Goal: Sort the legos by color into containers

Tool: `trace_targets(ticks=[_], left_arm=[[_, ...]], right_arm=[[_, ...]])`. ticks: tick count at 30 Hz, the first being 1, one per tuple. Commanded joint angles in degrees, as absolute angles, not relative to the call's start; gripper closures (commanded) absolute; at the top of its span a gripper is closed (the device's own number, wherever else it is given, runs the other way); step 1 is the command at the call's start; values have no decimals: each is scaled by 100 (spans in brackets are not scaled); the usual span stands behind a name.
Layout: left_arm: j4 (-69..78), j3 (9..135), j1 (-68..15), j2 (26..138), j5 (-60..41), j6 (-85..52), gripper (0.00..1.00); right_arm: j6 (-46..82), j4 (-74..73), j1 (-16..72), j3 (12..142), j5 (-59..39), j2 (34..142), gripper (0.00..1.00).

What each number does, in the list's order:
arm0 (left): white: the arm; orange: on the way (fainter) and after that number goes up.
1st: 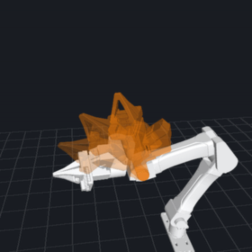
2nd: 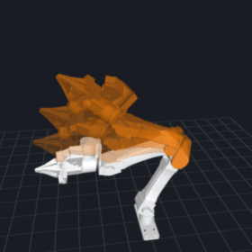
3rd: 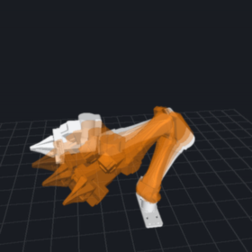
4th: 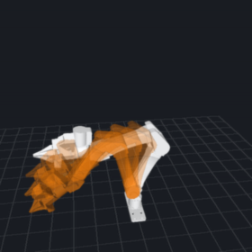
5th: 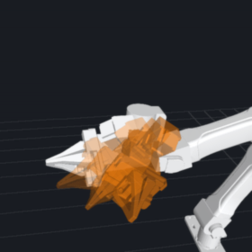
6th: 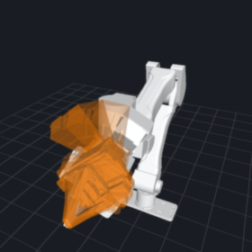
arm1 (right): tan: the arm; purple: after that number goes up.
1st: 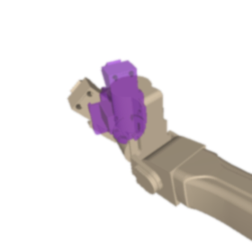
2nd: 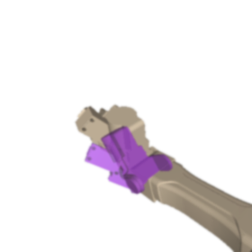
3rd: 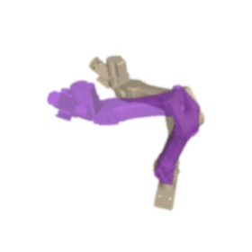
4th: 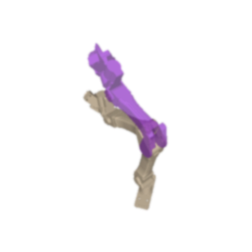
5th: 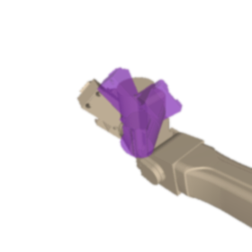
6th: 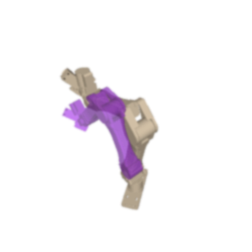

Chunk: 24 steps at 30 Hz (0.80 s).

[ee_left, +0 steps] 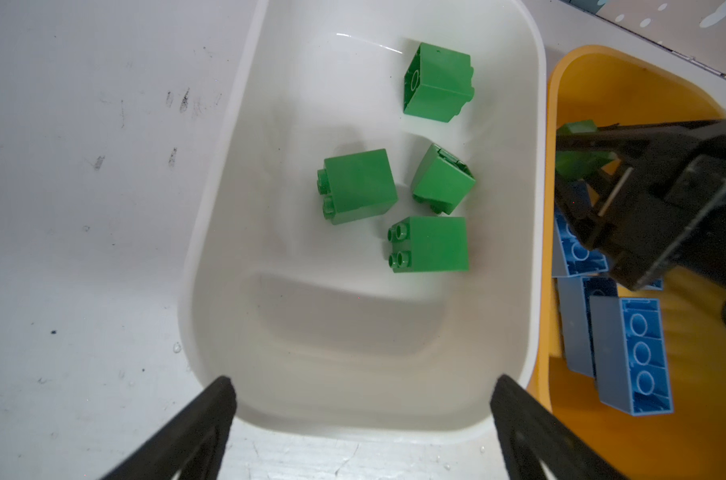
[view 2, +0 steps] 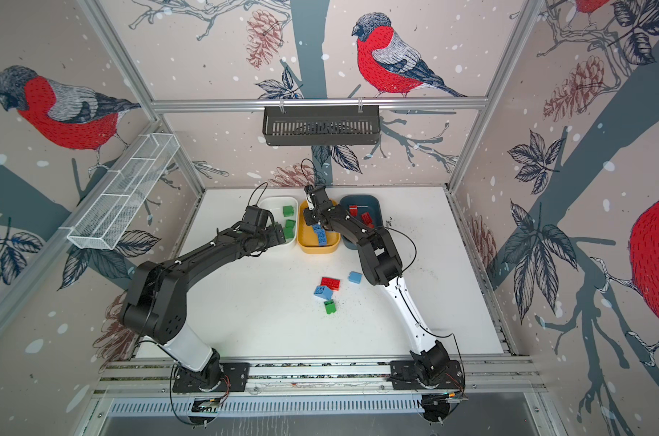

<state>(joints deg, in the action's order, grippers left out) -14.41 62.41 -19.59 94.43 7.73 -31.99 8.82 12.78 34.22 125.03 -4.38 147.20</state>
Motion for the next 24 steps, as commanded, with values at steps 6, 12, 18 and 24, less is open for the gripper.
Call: trace_targets(ticks=[6,12,18,24], left_arm=[[-1390,6025,-1904,8974,1120,-3280,4],[-1244,5581,-1737,8502,1163,-3606,3],[-1169,5096,-1752,7981,1211,-3472,3],[-1083,4592,-2044,7479,1342,-3356,3]], right_arm=[[772,719,3591,11651,-603,13842,72],[334,481,4003,11538,-1360,13818,72],[451,455,4299,11951,-1197,14122,49],[650,334,4095,11062,-1138,13221,30]])
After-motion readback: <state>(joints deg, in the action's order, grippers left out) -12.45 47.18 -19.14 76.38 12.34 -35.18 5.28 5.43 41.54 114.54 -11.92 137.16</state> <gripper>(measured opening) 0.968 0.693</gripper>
